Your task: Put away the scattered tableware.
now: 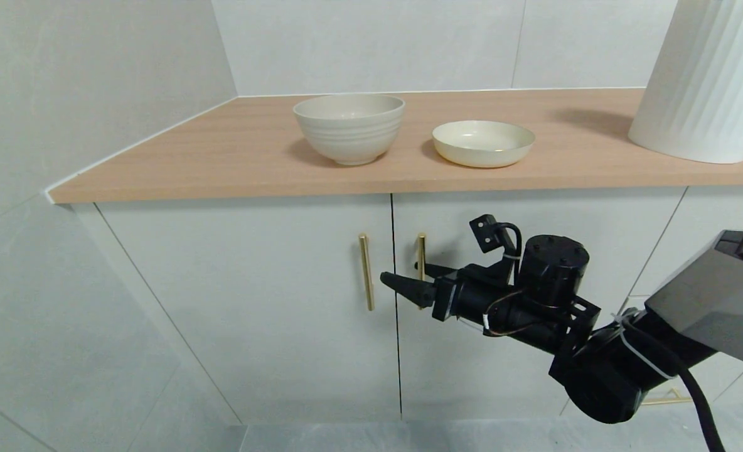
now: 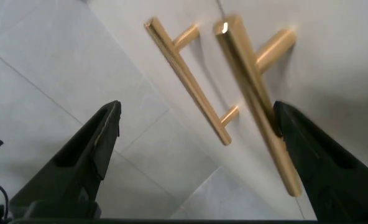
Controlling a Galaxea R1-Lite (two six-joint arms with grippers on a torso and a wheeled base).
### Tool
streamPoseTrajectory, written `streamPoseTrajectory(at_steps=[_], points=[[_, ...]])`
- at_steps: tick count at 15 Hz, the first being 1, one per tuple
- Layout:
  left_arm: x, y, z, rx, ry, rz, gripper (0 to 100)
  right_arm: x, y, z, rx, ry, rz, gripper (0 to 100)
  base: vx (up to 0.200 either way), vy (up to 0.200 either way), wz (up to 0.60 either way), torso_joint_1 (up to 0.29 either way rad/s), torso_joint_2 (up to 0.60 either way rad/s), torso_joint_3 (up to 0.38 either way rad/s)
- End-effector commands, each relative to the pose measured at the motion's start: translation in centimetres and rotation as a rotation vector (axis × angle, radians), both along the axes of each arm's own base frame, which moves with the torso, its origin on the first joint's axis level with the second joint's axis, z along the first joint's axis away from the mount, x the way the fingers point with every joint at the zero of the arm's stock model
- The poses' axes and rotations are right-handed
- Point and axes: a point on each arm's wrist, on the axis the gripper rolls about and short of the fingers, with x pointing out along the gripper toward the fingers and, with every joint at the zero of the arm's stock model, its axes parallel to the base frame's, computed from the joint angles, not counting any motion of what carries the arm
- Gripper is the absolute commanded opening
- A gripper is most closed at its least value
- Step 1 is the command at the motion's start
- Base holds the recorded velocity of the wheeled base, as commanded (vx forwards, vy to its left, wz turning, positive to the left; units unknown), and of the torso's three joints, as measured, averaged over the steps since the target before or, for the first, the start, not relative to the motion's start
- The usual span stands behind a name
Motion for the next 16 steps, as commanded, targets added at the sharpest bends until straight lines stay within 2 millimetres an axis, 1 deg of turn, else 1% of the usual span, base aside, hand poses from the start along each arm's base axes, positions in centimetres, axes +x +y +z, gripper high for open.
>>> streamPoseTrajectory(at_steps=[1,2,3,4,5,7,12,16], points=[[0.0,0.0,0.0,0.0,0.0,0.0,100,-0.1,0.0,-0.2,-0.004,0.006,0.004,100,0.0,0.0,0.0,0.0,0.0,0.0],[0.0,0.0,0.0,0.0,0.0,0.0,100,-0.6,0.4,0.1,0.018,0.031,0.023,100,0.0,0.0,0.0,0.0,0.0,0.0],[0.0,0.0,0.0,0.0,0.0,0.0,100,-0.6,0.4,0.1,0.018,0.031,0.023,100,0.0,0.0,0.0,0.0,0.0,0.0],[0.0,0.0,0.0,0.0,0.0,0.0,100,-1.7,0.1,1.3,0.069,0.084,0.073,100,0.0,0.0,0.0,0.0,0.0,0.0],[0.0,0.0,0.0,0.0,0.0,0.0,100,-2.2,-0.2,1.7,0.072,0.088,0.113,100,0.0,0.0,0.0,0.0,0.0,0.0],[0.0,0.0,0.0,0.0,0.0,0.0,100,-2.9,-0.8,2.1,0.065,0.088,0.162,100,0.0,0.0,0.0,0.0,0.0,0.0],[0.0,0.0,0.0,0.0,0.0,0.0,100,-4.2,-1.7,3.0,0.07,0.079,0.168,100,0.0,0.0,0.0,0.0,0.0,0.0],[0.0,0.0,0.0,0.0,0.0,0.0,100,-6.2,-3.1,4.0,0.061,0.073,0.263,100,0.0,0.0,0.0,0.0,0.0,0.0]])
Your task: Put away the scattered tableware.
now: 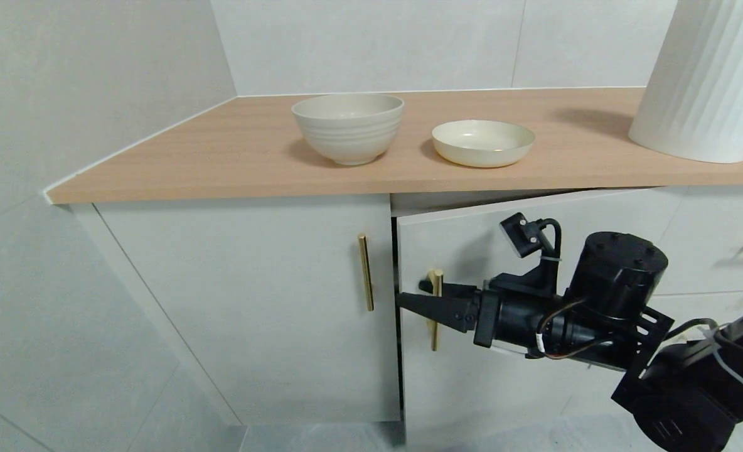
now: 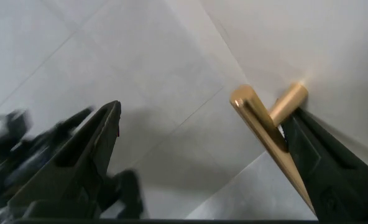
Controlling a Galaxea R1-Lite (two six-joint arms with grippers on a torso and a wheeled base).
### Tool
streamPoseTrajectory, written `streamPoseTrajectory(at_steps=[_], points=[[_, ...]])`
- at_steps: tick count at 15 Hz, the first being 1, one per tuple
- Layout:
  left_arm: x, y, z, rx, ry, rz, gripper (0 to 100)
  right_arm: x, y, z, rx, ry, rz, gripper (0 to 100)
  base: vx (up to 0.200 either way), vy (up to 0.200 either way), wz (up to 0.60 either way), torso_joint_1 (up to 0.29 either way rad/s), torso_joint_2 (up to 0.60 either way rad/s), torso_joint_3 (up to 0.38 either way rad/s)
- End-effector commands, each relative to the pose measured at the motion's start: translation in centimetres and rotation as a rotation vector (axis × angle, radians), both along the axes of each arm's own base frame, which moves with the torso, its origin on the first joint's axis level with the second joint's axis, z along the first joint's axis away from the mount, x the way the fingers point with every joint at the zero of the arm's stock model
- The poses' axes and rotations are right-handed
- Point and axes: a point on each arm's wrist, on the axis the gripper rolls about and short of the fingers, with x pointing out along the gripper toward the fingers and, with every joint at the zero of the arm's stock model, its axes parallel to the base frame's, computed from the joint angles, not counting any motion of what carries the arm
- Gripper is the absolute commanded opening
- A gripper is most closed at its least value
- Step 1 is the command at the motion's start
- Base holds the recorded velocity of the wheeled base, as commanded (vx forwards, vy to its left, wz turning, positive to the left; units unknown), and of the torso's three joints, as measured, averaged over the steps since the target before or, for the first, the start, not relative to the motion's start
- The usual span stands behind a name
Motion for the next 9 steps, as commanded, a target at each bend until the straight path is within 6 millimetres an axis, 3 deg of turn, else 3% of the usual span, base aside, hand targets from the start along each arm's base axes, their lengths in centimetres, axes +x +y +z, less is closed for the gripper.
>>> streamPoseTrajectory(at_steps=[1,7,9], points=[[0.0,0.0,0.0,0.001,0.0,0.0,100,-1.1,-0.8,1.3,0.018,-0.026,0.013,100,0.0,0.0,0.0,0.0,0.0,0.0],[0.0,0.0,0.1,0.01,-0.014,0.008,100,-1.4,-1.1,0.6,-0.002,-0.013,0.013,100,0.0,0.0,0.0,0.0,0.0,0.0],[-0.3,0.0,1.5,-0.001,-0.085,-0.009,100,-1.4,-1.1,0.5,-0.004,-0.009,0.011,100,0.0,0.0,0.0,0.0,0.0,0.0]])
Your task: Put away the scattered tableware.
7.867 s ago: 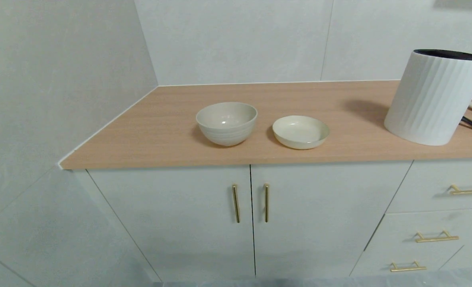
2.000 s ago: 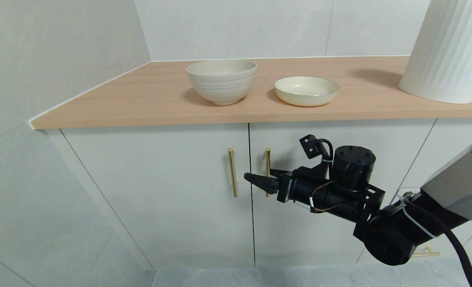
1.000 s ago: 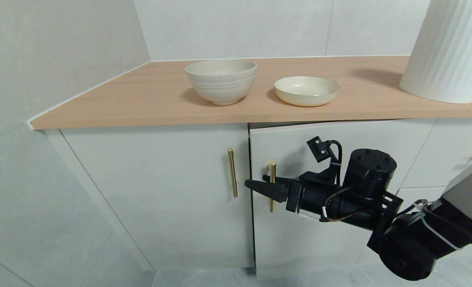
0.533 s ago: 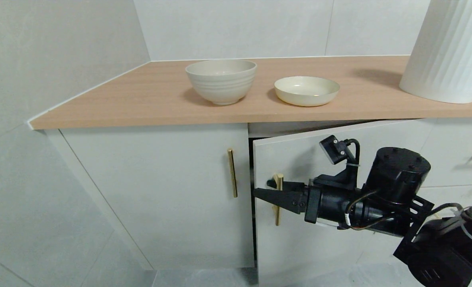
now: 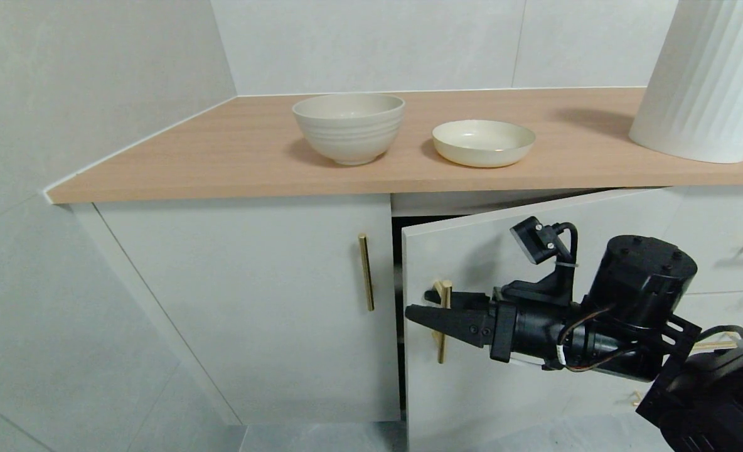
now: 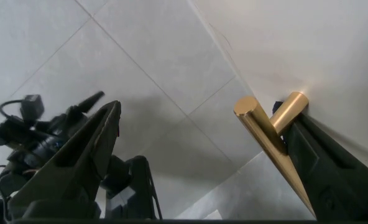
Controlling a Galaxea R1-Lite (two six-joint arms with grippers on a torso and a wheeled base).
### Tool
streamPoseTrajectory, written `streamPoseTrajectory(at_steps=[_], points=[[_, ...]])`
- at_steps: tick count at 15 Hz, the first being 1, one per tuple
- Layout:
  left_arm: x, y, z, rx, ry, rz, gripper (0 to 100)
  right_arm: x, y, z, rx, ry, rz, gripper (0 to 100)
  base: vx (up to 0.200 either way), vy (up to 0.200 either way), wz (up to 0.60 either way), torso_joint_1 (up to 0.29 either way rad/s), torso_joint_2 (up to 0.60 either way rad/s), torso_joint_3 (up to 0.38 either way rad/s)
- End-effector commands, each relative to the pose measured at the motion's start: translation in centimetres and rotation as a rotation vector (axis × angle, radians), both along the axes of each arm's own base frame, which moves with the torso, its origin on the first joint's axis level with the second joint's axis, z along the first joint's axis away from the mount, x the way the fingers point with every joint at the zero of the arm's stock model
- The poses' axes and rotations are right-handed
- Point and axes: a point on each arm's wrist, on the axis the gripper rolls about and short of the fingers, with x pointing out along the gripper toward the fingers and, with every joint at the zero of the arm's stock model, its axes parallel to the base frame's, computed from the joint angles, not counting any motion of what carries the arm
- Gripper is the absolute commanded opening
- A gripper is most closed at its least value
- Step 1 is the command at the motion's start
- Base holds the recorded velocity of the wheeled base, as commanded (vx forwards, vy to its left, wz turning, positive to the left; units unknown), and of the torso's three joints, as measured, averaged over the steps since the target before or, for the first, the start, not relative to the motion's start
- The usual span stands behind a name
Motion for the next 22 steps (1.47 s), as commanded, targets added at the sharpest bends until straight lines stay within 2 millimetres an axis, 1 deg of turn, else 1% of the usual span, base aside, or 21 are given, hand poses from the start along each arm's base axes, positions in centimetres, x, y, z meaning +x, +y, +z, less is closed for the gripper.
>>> streamPoseTrajectory(at_steps=[1,2,3,4,5,6,7,8,9,10,11,12,13,14,15,16,17,18,20,22], points=[[-0.4,-0.1,1.1,-0.002,-0.043,-0.034,100,-0.1,-0.1,0.1,0.001,-0.003,-0.001,100,0.0,0.0,0.0,0.0,0.0,0.0],[-0.8,-0.2,2.3,0.003,-0.078,-0.091,100,-0.2,-0.1,0.1,-0.003,-0.009,0.0,100,0.0,0.0,0.0,0.0,0.0,0.0],[-1.2,-0.4,3.8,0.004,-0.087,-0.185,100,-0.1,-0.1,0.0,-0.007,-0.014,-0.002,100,0.0,0.0,0.0,0.0,0.0,0.0],[-1.6,-0.5,5.6,-0.017,-0.063,-0.333,100,-0.2,-0.1,-0.1,-0.009,-0.015,0.001,100,0.0,0.0,0.0,0.0,0.0,0.0],[-1.5,-0.6,6.8,-0.035,-0.022,-0.435,100,-0.2,-0.1,-0.1,-0.011,-0.012,0.001,100,0.0,0.0,0.0,0.0,0.0,0.0],[-0.9,-0.8,8.8,-0.068,0.061,-0.562,100,-0.2,-0.2,-0.1,-0.011,-0.012,-0.001,100,0.0,0.0,0.0,0.0,0.0,0.0],[0.7,-1.1,10.5,-0.094,0.144,-0.642,100,-0.3,-0.2,-0.1,-0.01,-0.015,0.001,100,0.0,0.0,0.0,0.0,0.0,0.0],[2.6,-1.3,11.7,-0.109,0.216,-0.702,100,-0.3,-0.2,-0.1,-0.011,-0.016,0.001,100,0.0,0.0,0.0,0.0,0.0,0.0],[4.2,-1.5,12.3,-0.102,0.264,-0.743,100,-0.3,-0.2,0.0,-0.01,-0.018,0.001,100,0.0,0.0,0.0,0.0,0.0,0.0],[5.0,-1.6,12.5,-0.092,0.283,-0.766,100,-0.3,-0.2,0.0,-0.01,-0.018,0.001,100,0.0,0.0,0.0,0.0,0.0,0.0],[8.9,-2.1,13.2,-0.095,0.36,-0.831,100,-0.2,-0.2,-0.1,-0.011,-0.016,-0.001,100,0.0,0.0,0.0,0.0,0.0,0.0],[10.7,-2.4,13.3,-0.092,0.379,-0.85,100,-0.3,-0.2,-0.1,-0.012,-0.015,0.001,100,0.0,0.0,0.0,0.0,0.0,0.0],[14.1,-3.0,12.8,-0.101,0.411,-0.869,100,-0.3,-0.2,-0.1,-0.011,-0.016,-0.001,100,0.0,0.0,0.0,0.0,0.0,0.0],[14.1,-3.0,12.8,-0.101,0.411,-0.869,100,-0.3,-0.2,-0.1,-0.011,-0.016,-0.001,100,0.0,0.0,0.0,0.0,0.0,0.0],[19.1,-3.8,11.1,-0.119,0.465,-0.87,100,-0.3,-0.2,0.0,-0.009,-0.019,0.001,100,0.0,0.0,0.0,0.0,0.0,0.0],[21.2,-4.2,9.6,-0.132,0.511,-0.872,100,-0.4,-0.2,0.0,-0.009,-0.019,0.001,100,0.0,0.0,0.0,0.0,0.0,0.0],[22.0,-4.4,8.7,-0.14,0.54,-0.877,100,-0.4,-0.2,0.0,-0.009,-0.02,0.001,100,0.0,0.0,0.0,0.0,0.0,0.0],[23.7,-5.2,6.0,-0.155,0.612,-0.891,100,-0.4,-0.2,0.0,-0.011,-0.018,0.001,100,0.0,0.0,0.0,0.0,0.0,0.0],[24.0,-6.6,3.8,-0.136,0.642,-0.919,100,-0.4,-0.3,-0.1,-0.013,-0.015,0.001,100,0.0,0.0,0.0,0.0,0.0,0.0],[24.0,-8.2,2.5,-0.095,0.664,-0.899,100,-0.5,-0.3,-0.2,-0.015,-0.013,0.002,100,0.0,0.0,0.0,0.0,0.0,0.0]])
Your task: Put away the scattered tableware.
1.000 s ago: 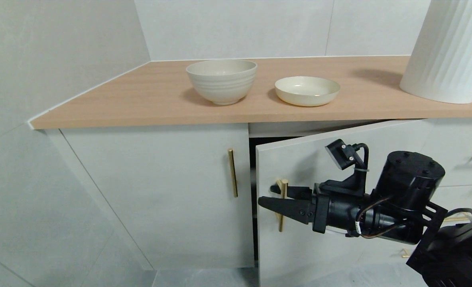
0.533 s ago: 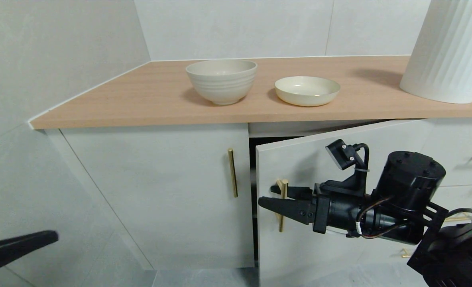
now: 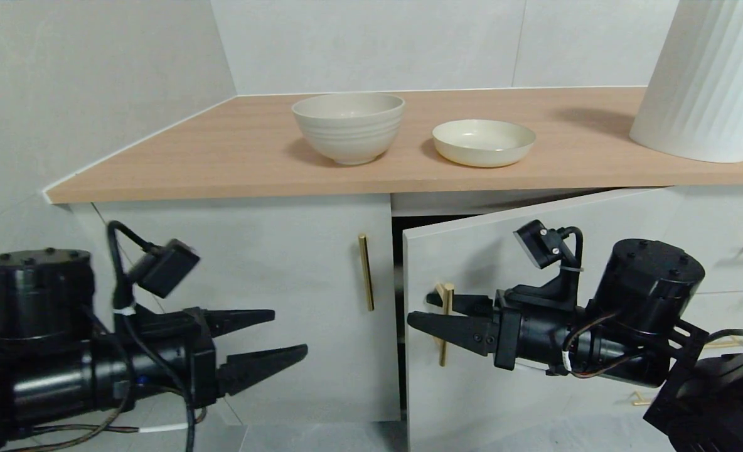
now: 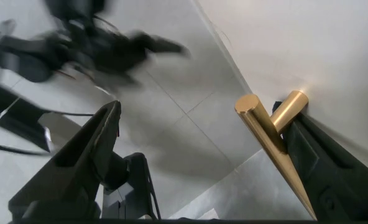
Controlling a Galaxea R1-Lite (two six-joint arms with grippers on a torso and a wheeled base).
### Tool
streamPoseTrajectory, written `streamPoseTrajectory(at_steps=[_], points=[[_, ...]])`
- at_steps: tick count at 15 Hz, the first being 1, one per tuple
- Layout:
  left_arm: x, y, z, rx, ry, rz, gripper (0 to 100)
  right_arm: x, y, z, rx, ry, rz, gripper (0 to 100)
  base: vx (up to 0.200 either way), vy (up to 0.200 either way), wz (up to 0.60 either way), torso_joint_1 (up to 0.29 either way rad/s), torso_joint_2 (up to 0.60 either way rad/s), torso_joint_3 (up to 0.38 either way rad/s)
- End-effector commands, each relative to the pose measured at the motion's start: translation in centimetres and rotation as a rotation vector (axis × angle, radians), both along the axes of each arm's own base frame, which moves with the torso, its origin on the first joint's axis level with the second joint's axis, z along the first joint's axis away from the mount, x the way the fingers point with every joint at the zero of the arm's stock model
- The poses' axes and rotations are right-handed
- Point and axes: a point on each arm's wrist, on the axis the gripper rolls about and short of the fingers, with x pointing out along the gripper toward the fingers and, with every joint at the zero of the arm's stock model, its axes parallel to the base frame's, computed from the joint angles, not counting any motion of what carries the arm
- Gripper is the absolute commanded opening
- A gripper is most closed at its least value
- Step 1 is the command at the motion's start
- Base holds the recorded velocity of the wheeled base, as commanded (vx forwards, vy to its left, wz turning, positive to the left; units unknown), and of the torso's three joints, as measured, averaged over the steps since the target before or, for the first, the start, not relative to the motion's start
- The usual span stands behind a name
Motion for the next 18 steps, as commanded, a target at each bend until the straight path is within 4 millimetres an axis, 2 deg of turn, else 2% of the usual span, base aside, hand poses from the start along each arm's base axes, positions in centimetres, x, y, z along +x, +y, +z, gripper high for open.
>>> streamPoseTrajectory(at_steps=[1,6,7,12,15,16,17,18], points=[[1.0,-2.5,-4.3,0.061,0.145,-0.031,100,0.0,0.0,-0.1,-0.001,0.004,0.001,100,0.0,0.0,0.0,0.0,0.0,0.0],[0.9,-3.1,-3.6,-0.023,0.149,-0.011,100,-0.1,0.0,-0.1,-0.003,0.004,0.003,100,0.0,0.0,0.0,0.0,0.0,0.0],[0.9,-3.1,-3.7,-0.023,0.15,-0.014,0,-0.1,0.0,-0.2,-0.004,0.008,0.003,100,0.0,0.0,0.0,0.0,0.0,0.0],[1.3,-3.9,-3.8,-0.036,0.169,-0.031,0,0.0,0.1,-0.5,-0.012,0.017,0.009,100,0.0,0.0,0.0,0.0,0.0,0.0],[1.7,-5.8,-3.0,-0.084,0.131,-0.084,0,0.0,0.1,-0.4,-0.009,0.014,0.011,100,0.0,0.0,0.0,0.0,0.0,0.0],[1.7,-5.8,-3.0,-0.084,0.131,-0.084,0,0.0,0.1,-0.4,-0.009,0.014,0.011,100,0.0,0.0,0.0,0.0,0.0,0.0],[2.5,-7.3,-2.5,-0.1,0.091,-0.121,0,0.0,0.1,-0.5,-0.012,0.017,0.011,100,0.0,0.0,0.0,0.0,0.0,0.0],[2.7,-7.9,-2.4,-0.096,0.073,-0.139,0,0.0,0.1,-0.5,-0.011,0.016,0.015,100,0.0,0.0,0.0,0.0,0.0,0.0]])
